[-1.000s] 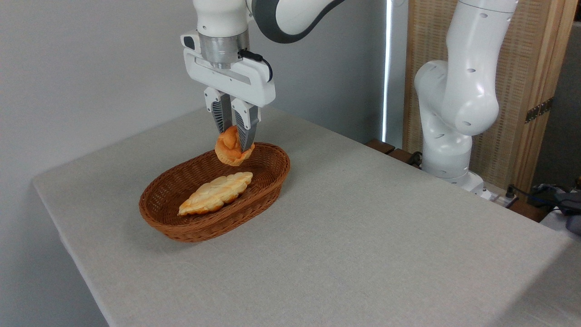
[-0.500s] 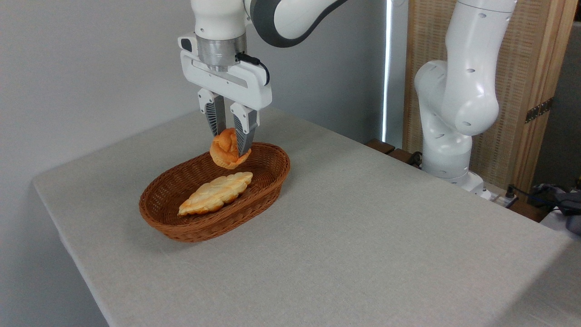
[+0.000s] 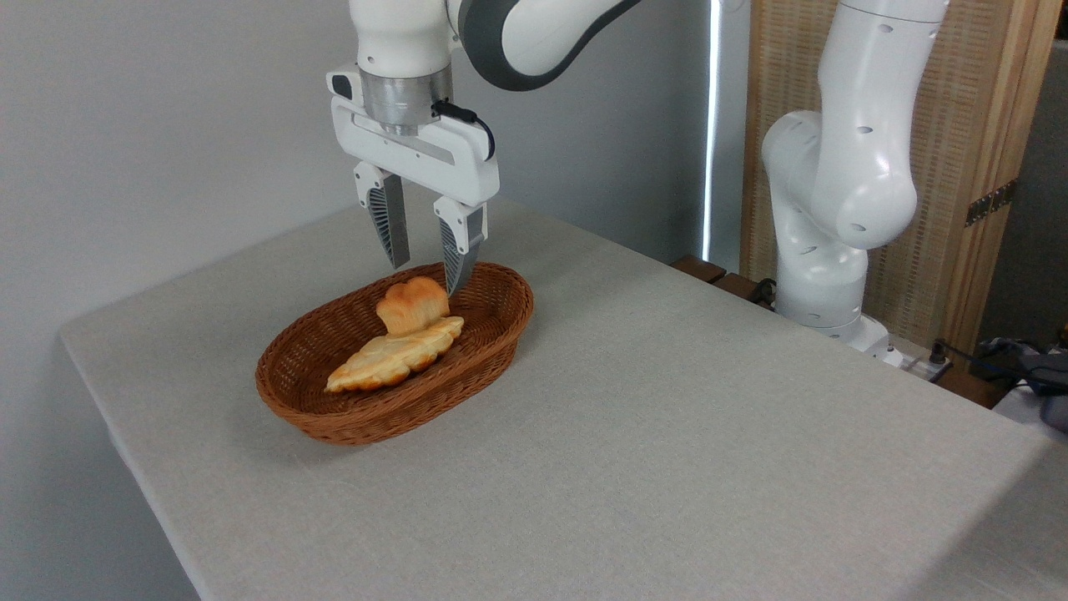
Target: Put bread into the basket
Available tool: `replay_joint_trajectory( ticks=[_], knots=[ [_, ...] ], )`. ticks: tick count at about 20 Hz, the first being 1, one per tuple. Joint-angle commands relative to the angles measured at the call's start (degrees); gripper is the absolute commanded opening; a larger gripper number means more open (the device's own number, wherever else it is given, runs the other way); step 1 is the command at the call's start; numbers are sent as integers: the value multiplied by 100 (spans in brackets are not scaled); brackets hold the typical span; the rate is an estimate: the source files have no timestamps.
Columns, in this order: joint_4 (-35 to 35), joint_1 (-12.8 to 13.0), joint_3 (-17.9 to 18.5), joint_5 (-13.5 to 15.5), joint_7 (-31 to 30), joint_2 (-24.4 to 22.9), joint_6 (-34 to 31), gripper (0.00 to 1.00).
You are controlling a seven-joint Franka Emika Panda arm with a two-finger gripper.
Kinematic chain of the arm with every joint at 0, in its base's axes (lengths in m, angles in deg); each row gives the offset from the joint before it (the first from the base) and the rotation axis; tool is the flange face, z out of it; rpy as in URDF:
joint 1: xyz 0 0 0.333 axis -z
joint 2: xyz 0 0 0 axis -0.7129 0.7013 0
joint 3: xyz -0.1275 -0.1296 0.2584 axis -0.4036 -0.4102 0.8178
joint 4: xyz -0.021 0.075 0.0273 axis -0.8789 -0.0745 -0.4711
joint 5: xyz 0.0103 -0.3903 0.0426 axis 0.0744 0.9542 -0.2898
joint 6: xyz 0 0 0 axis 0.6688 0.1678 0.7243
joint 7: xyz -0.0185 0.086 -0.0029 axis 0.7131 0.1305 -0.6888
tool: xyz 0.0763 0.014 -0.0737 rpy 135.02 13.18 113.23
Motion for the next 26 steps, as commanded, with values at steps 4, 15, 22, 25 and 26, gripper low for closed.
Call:
replay_joint_trajectory(
  ticks=[4, 15, 22, 25, 26],
  knots=[
    [9, 27, 57, 21, 57, -38, 180, 100],
    [-1308, -61, 549, -656, 942, -12, -1584, 100],
    [-1907, -525, 796, -665, 2069, 199, -2043, 100],
    [-1907, -868, 577, -831, 2412, 190, -2043, 100],
    [-1907, -1070, 428, -910, 2456, 199, -2043, 100]
  ],
)
